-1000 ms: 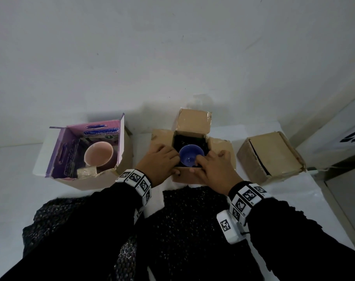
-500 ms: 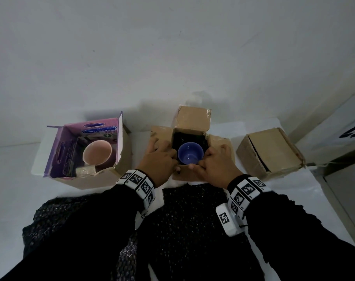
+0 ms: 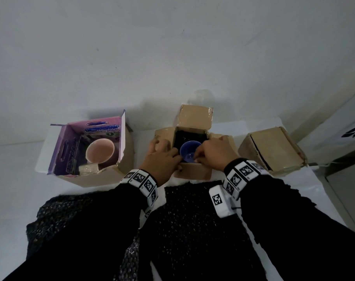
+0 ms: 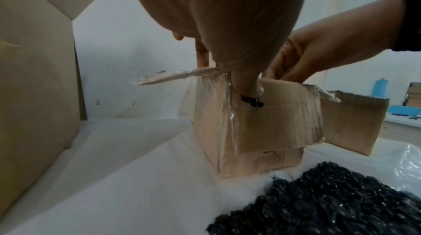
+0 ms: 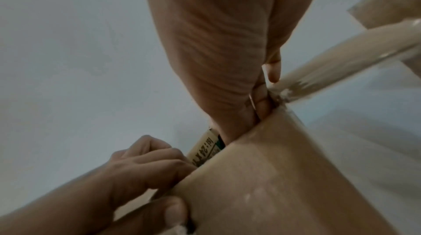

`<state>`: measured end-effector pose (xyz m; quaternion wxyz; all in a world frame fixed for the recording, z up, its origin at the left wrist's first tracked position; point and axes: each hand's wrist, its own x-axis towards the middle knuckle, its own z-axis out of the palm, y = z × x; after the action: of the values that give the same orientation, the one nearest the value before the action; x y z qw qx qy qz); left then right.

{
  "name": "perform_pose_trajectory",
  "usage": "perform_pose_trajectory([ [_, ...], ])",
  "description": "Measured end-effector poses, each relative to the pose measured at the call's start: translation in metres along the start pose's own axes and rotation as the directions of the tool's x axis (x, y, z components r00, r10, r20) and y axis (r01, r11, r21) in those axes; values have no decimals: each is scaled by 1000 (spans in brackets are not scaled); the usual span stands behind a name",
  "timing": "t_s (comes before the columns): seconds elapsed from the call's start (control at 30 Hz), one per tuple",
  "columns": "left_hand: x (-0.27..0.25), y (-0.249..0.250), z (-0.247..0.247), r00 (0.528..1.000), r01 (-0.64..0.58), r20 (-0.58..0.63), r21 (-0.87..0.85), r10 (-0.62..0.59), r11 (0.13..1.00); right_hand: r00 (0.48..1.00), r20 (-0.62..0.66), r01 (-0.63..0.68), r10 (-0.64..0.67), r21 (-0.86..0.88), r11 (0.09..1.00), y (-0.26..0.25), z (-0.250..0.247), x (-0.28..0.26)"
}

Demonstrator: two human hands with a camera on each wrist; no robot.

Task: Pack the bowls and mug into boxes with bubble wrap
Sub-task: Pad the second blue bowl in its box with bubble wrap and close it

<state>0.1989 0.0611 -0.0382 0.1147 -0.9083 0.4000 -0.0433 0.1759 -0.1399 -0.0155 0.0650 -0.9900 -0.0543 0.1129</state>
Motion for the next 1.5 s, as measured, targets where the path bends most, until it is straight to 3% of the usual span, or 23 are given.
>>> perform_pose_trajectory([
  [0.13,0,-2,0,1000,-28,8,16,28,999,998,52,33,-27,-118,993,0,-5,14],
  [0.3,-4,0,-2,1000,-2,0,-18,2,1000,999,-9,37,-39,-176,984,5,4,8],
  [0.4,-8,5,-14,995,23,100,-21,-21,1000,999,-26,27,-31,-160,987,6,8,7],
  [0.63,-5,6,-30,983,34,182,-54,-23,998,999,-36,1,-5,-127,992,6,10,9],
  [0.83,-3,6,-26,983,80,177,-116,-59,990,996,-84,-16,10,-78,997,4,11,6],
  [1.0,-5,9,-18,987,99,135,-131,-81,986,994,-107,53,-37,147,988,12,20,-4],
  [1.2,1,14,-14,982,142,131,-42,-135,989,992,-64,110,-108,20,994,12,28,-19],
  [1.3,-1,18,-10,984,160,89,-57,-155,985,985,-138,114,-106,53,992,10,26,-29],
  [1.4,-9,22,-4,985,172,42,-118,-169,978,946,-306,151,-106,129,980,13,32,-48],
  [1.5,-24,29,5,980,155,-86,-220,-177,963,902,-424,202,-78,255,945,19,37,-75],
])
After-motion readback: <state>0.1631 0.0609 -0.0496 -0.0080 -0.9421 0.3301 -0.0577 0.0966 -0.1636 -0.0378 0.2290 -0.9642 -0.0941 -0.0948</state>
